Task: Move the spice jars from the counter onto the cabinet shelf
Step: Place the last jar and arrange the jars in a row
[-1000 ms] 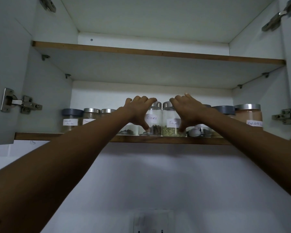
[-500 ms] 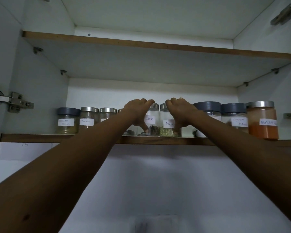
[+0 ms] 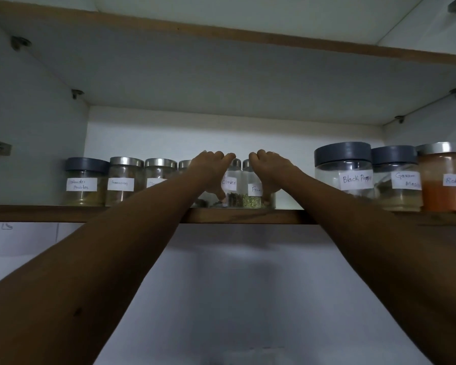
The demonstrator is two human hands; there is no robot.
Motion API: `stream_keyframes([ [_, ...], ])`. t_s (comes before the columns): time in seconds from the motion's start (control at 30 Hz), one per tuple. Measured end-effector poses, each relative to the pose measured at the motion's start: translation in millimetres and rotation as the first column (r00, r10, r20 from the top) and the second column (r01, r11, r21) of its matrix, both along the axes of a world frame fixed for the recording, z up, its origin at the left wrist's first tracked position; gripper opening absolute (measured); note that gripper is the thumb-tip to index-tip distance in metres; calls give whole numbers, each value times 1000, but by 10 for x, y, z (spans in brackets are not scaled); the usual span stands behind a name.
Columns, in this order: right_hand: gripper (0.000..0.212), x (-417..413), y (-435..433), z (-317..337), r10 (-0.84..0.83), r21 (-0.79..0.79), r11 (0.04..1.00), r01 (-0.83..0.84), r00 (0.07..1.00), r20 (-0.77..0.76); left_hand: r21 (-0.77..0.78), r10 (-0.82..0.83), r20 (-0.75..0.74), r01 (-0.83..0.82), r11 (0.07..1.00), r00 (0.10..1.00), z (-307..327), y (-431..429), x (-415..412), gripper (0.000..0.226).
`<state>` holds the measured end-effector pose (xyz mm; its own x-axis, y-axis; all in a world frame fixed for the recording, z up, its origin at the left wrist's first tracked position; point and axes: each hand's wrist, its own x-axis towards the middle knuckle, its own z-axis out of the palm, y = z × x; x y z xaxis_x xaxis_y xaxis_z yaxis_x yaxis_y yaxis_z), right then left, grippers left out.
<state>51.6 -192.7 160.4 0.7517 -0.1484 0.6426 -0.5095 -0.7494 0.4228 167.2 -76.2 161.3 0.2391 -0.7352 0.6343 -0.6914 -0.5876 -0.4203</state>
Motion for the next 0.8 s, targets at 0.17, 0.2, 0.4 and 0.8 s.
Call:
stream_keyframes([
  [0.17,94,165,-87,23,1,65,998,0,1000,-12,37,19,-63,-17,999,998,54,-67,75,105],
  [0.2,95,174,-92,30,0,73,997,1,1000,-14,52,21,-83,-16,998,996,75,-79,84,104],
  [0.4,92,217,-171,66,-14,125,992,20,999,-48,100,45,-135,-32,994,990,130,-169,100,100],
  [0.8,87,355,-357,21,-6,222,975,17,999,-52,100,141,-168,-125,987,976,69,-239,108,85],
])
